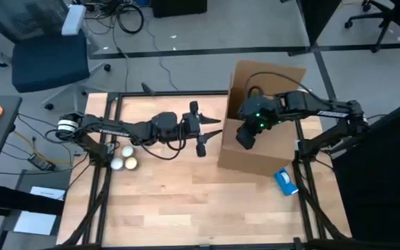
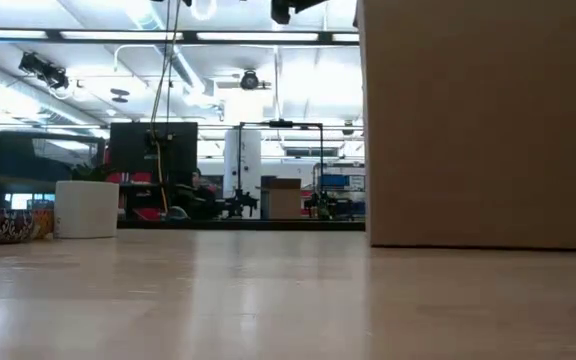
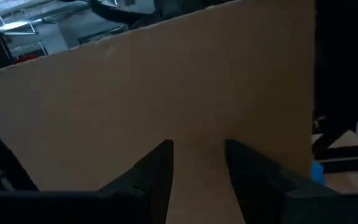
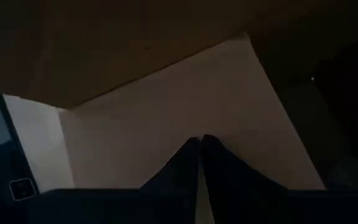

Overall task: Wrap mug
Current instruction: Close the cardboard box

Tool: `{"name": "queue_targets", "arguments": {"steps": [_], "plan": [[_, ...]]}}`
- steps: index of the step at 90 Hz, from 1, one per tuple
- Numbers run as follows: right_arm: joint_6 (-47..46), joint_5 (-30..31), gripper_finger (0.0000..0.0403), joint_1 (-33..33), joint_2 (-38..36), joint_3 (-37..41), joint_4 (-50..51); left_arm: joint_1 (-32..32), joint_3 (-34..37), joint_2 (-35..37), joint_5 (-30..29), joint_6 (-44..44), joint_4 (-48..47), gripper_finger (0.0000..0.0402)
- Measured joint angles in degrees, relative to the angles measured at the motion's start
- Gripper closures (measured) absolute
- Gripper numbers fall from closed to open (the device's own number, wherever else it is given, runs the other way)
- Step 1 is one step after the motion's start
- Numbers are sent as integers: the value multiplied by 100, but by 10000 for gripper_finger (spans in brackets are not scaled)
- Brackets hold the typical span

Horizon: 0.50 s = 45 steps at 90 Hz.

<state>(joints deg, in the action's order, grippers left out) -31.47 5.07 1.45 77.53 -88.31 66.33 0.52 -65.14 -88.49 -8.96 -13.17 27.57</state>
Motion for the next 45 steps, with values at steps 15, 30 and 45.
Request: {"name": "queue_targets", "arguments": {"steps": [15,30,45], "plan": [[3,-13,403,0,51,0,-120,37,0,-1,106,-2,39,271],[-2,155,403,-2,49,4,-111,39,0,-2,128,64,40,271],[3,264,403,-77,-30,-105,-103,41,0,-2,137,194,-8,271]]}}
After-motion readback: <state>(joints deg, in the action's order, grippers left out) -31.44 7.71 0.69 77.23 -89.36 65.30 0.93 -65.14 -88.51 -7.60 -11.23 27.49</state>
